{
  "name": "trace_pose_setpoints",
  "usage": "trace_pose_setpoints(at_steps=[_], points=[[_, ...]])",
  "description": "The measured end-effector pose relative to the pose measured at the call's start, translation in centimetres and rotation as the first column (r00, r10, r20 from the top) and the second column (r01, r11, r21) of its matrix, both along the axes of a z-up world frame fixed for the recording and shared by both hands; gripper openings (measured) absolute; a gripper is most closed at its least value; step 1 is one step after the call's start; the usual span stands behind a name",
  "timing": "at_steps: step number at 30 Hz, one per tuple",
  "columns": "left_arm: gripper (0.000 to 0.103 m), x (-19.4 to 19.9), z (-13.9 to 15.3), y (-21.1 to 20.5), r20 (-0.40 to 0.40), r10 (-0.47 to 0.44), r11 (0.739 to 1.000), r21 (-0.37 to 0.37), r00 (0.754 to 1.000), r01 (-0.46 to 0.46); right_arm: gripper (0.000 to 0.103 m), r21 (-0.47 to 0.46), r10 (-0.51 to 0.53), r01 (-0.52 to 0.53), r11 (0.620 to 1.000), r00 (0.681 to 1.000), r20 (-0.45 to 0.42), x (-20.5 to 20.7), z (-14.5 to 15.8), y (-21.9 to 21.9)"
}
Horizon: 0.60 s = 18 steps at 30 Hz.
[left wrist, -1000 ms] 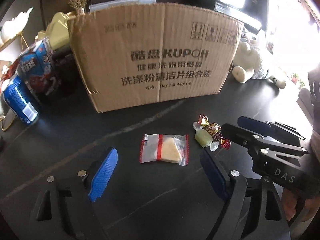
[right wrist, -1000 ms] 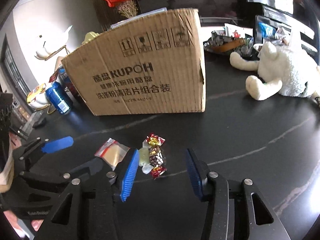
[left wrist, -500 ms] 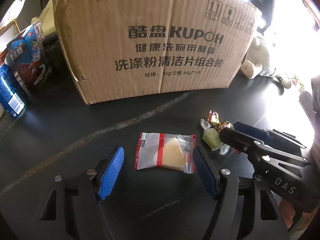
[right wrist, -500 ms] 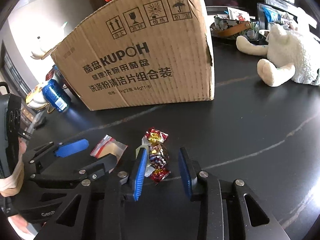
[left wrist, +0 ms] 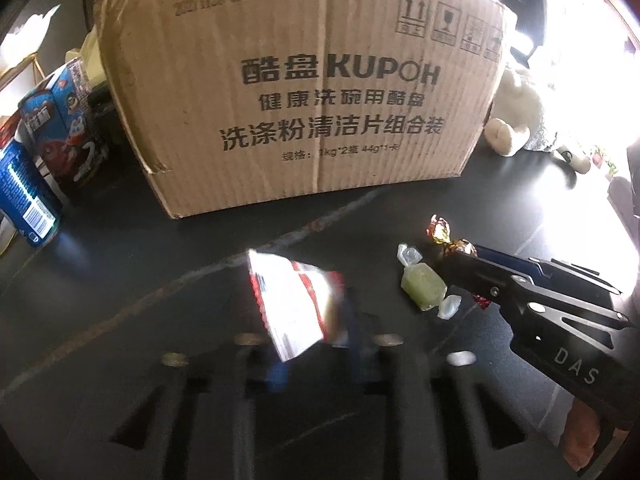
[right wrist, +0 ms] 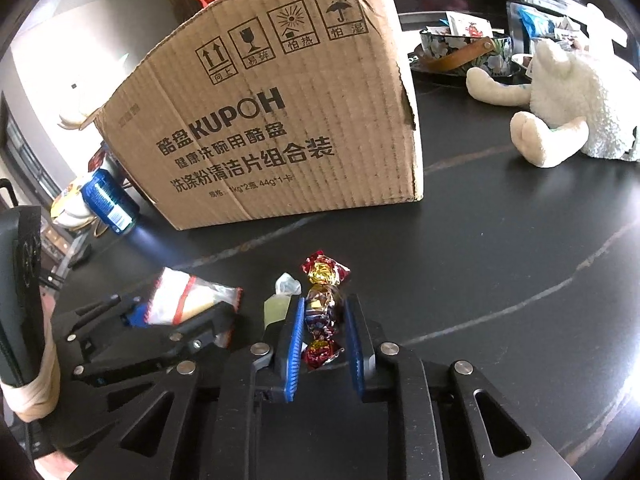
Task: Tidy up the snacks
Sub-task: 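Carry both held items over the box and open both tools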
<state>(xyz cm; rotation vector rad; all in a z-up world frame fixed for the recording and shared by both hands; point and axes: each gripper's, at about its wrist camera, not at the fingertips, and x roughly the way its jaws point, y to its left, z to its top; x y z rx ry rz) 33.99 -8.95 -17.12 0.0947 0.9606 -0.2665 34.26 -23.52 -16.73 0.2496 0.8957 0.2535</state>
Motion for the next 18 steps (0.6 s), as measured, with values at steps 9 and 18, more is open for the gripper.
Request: trace_pose_setpoints(at_steps=[9,18], points=[[0.011,-0.8,2.0,2.0,0.004,0.021,0.999,-0.029,1.0,-0.021,0.021,-0.025,0.018,-0.017,1.0,0.999,0.031,-0.8,1.1,1.0],[0.011,-3.4,6.0,1.9,0.064,0.033,0.999,-0.02,0.997,-0.031,0.021,0.006,0.031,-0.032,0.999,0.998,0.059,-2.8,3.7,1.0]])
